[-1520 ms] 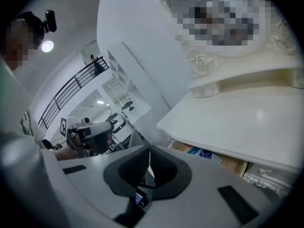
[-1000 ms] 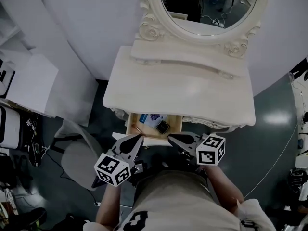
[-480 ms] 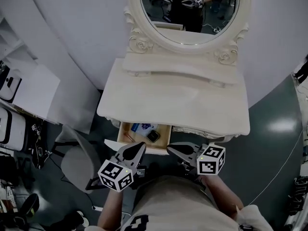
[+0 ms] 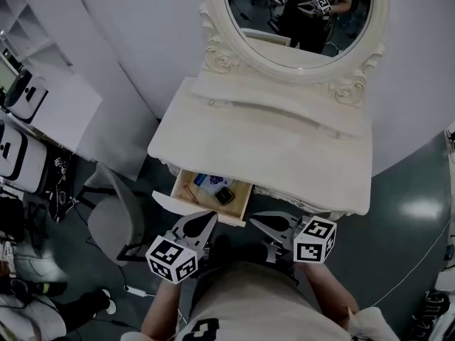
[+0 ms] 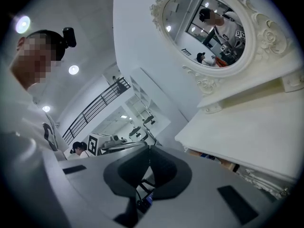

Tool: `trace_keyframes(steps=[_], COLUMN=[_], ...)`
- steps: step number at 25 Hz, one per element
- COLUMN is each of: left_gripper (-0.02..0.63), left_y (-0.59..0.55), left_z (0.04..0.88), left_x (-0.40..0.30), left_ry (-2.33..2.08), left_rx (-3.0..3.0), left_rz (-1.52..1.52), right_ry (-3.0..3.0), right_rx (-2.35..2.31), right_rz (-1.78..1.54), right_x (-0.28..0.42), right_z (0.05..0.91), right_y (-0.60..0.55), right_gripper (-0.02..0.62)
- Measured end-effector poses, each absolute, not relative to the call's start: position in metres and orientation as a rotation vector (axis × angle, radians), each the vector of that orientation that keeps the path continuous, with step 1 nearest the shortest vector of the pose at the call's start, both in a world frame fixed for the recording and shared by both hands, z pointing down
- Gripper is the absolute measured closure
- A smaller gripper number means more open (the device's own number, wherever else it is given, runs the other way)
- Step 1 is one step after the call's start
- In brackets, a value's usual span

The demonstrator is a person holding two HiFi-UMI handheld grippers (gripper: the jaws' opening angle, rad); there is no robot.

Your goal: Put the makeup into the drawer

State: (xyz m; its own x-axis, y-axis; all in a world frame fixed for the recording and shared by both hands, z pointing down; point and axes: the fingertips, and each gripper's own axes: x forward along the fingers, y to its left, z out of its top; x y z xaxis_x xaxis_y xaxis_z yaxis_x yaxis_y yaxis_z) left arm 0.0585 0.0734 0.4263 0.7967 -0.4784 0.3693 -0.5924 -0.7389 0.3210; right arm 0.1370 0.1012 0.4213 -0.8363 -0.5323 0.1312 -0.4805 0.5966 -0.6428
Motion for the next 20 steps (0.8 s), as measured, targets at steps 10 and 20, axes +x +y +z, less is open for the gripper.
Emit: trace_keyframes(steps=[10, 20], left_gripper=[0.551, 0.549], left_y=[0.070, 0.053], left_z=[0.423, 0.419], left_x=[0.042, 0.025], left_ry=[-0.798, -0.682], left_rx=[2.564, 2.578], left_rz=[0.324, 0.246], right_ry=[2.785, 2.752], right_rx=[-0.860, -0.963], right_rz=[-1.081, -1.127], right_x=[0.116, 0.093], right_z=[0.422, 0.422], right_y=[0.101, 0.101], right_gripper=[0.565, 0.565])
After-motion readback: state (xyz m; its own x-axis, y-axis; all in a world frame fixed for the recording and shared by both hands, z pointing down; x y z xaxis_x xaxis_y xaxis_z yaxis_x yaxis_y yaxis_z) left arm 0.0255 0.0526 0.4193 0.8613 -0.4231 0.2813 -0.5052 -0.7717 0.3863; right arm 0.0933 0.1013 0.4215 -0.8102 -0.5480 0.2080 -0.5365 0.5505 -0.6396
